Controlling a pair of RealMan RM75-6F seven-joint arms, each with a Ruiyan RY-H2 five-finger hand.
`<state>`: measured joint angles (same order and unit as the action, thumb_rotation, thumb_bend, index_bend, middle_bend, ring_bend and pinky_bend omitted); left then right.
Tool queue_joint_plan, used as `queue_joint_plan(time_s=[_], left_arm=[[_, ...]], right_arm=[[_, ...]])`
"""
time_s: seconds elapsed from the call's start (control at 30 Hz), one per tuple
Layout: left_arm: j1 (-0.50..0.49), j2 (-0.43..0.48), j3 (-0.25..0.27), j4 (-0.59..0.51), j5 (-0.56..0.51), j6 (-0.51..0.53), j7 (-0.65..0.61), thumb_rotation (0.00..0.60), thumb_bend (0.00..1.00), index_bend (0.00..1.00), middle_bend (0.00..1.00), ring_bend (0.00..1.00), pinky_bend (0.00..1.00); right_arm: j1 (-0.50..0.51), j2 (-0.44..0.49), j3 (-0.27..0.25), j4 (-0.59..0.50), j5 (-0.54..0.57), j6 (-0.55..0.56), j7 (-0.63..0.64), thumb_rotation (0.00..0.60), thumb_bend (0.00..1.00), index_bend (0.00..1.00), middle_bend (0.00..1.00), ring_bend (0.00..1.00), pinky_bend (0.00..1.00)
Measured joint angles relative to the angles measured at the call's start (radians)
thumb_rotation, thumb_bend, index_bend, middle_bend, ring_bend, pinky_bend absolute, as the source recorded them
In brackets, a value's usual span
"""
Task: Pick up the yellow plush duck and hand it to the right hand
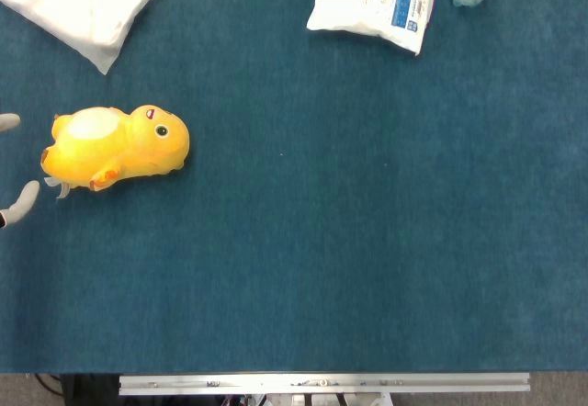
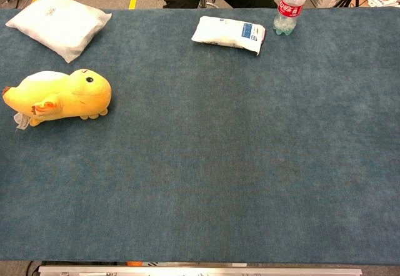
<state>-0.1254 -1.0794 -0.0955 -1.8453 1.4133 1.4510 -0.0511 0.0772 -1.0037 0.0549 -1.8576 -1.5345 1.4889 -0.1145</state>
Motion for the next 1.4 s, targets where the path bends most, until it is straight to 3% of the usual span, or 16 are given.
queue_joint_plan(time_s=[0.33, 0.6, 0.8, 1.03, 1.4], left_arm=[[-0.01, 0.01, 0.003, -0.002, 0.002, -0.02, 0.01, 0.6, 0.25, 0.25, 0.15, 0.07, 0.11], [-0.043, 0.065, 0.019, -0.014, -0.005, -0.115, 0.027, 0.6, 0.25, 0.11, 0.08, 0.03, 0.11], [-0.116, 0.08, 0.019, -0.005, -0.025, -0.252, 0.047, 0.6, 0.21, 0.02, 0.01, 0.0, 0.11], [-0.212, 0.061, 0.01, 0.028, -0.124, -0.408, 0.094, 0.6, 0.19, 0.0, 0.0, 0.0, 0.11], [-0.29, -0.044, 0.011, 0.136, -0.289, -0.506, 0.217, 0.6, 0.19, 0.0, 0.0, 0.0, 0.11]], right_arm=[[0.006, 0.003, 0.011, 0.001, -0.002, 0.004, 0.006, 0.6, 0.18, 0.4, 0.45, 0.35, 0.41], [0.005, 0.018, 0.039, 0.0, 0.015, 0.03, 0.026, 0.6, 0.18, 0.4, 0.45, 0.35, 0.42], [0.008, 0.038, 0.056, -0.005, 0.019, 0.042, 0.023, 0.6, 0.18, 0.4, 0.45, 0.35, 0.42], [0.003, 0.041, 0.052, -0.005, 0.017, 0.045, 0.03, 0.6, 0.18, 0.4, 0.45, 0.35, 0.42], [-0.003, 0.059, 0.042, -0.005, 0.017, 0.038, 0.063, 0.6, 0.18, 0.4, 0.45, 0.35, 0.42]])
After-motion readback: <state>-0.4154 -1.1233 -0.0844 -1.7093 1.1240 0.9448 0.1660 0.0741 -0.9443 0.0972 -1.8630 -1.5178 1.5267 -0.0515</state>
